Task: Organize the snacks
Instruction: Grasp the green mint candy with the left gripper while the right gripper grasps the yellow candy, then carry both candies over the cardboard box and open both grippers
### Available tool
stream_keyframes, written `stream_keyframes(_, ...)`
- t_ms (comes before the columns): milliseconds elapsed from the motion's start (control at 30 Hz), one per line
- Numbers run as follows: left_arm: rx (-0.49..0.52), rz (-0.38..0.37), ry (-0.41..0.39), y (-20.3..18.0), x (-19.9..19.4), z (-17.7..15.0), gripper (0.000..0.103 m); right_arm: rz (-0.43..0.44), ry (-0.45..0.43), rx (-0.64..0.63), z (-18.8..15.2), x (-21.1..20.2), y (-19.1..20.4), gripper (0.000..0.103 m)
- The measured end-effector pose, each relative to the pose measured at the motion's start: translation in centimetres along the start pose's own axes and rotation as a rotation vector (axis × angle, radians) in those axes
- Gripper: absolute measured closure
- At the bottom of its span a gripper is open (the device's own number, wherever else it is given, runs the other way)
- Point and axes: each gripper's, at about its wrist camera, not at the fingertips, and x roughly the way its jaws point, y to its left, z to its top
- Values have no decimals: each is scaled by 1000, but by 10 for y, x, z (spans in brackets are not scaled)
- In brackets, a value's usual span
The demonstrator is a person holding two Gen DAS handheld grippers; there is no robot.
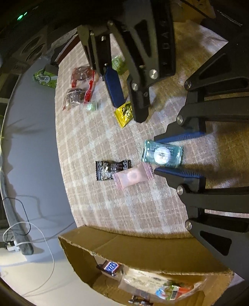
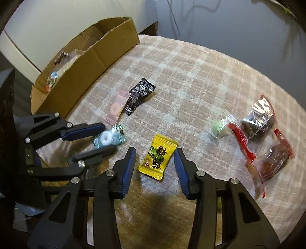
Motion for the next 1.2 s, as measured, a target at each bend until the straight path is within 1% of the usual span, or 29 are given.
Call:
stream_keyframes(67,-4,5,-6,1,-1,-1,82,-12,-4,-13,-1,0,1,61)
stream_keyframes(133,-6,13,-13,1,-1,-1,82,-48,-10,-40,-2,0,3,72)
stream_keyframes(233,-12,22,-20,-1,-2,-2,83,-82,-19,-74,-4,0,5,78)
stream_keyframes(433,-55,14,-32,2,-6,-7,84,-115,-43,-116,-8,-1,9,78)
stream_keyframes(700,-117,-4,-59,9,-14,-13,84,-56,-86,-45,-18,-10,-2,78)
stream_keyframes(800,-150,-12,-83,12,-21,-15,84,-35,-113,-15,-21,-17,-4,78)
stream_keyframes(933,-195,-20,-131,18,-37,-18,84,-6,-164,5,-24,-35,-3,78)
stream_keyframes(1200,-245,19,-212,38,-71,-19,84,36,-244,-18,-13,-68,11,78)
